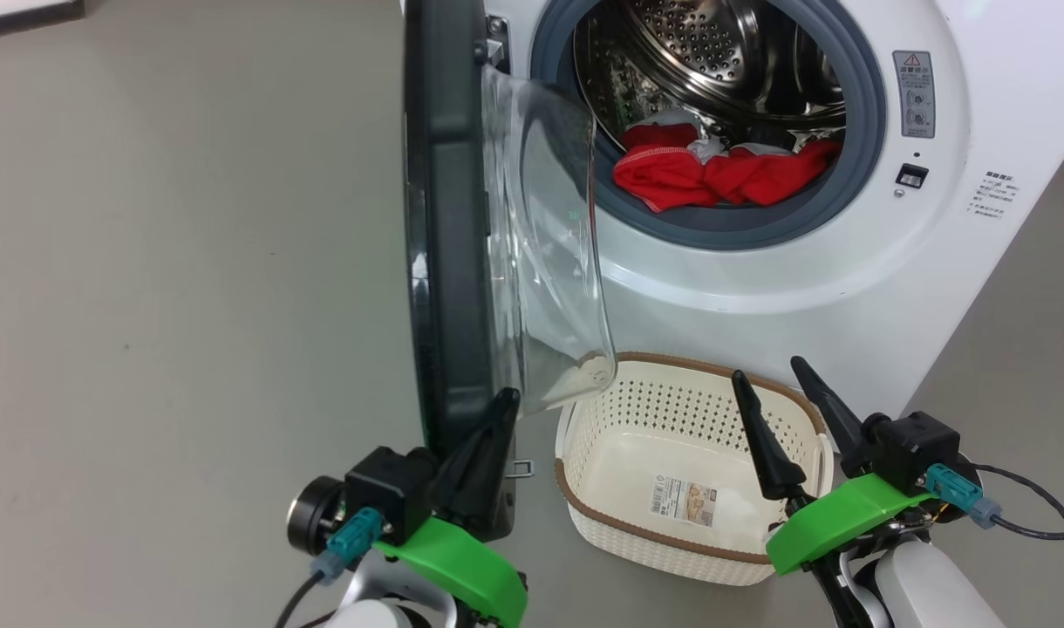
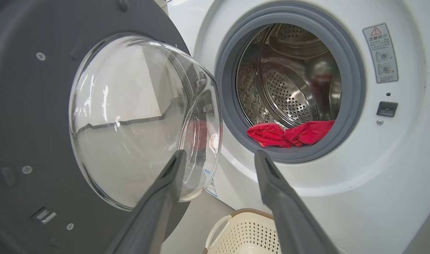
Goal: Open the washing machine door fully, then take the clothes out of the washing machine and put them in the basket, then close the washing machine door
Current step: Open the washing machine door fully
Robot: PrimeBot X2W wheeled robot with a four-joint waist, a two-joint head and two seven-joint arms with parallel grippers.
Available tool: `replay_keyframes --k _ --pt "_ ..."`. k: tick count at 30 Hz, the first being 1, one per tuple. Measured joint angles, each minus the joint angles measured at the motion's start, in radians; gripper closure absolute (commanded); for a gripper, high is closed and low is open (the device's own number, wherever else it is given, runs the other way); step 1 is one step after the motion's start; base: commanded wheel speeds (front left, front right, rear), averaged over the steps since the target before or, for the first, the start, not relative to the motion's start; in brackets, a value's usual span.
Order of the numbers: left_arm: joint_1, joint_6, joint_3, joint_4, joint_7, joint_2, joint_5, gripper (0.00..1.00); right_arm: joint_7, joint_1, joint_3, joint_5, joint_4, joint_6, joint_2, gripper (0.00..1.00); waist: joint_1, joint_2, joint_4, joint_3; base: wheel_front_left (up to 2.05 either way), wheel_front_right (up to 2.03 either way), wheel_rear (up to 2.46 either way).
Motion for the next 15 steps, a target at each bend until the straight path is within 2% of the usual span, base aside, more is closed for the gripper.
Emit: replay_keyframes --k 7,15 --pt "0.007 0.067 0.046 -0.023 0.006 0.021 0.000 1.00 0.000 0.000 0.000 0.000 0.002 0.000 0.000 0.00 0.0000 0.0000 0.002 0.005 0.00 0.00 0.00" --pt "0.031 0.120 0.114 -0.063 0.016 0.061 -0.002 1.00 0.000 0.000 0.000 0.000 0.002 0.000 0.000 0.00 0.0000 0.0000 -0.001 0.021 0.00 0.00 0.00"
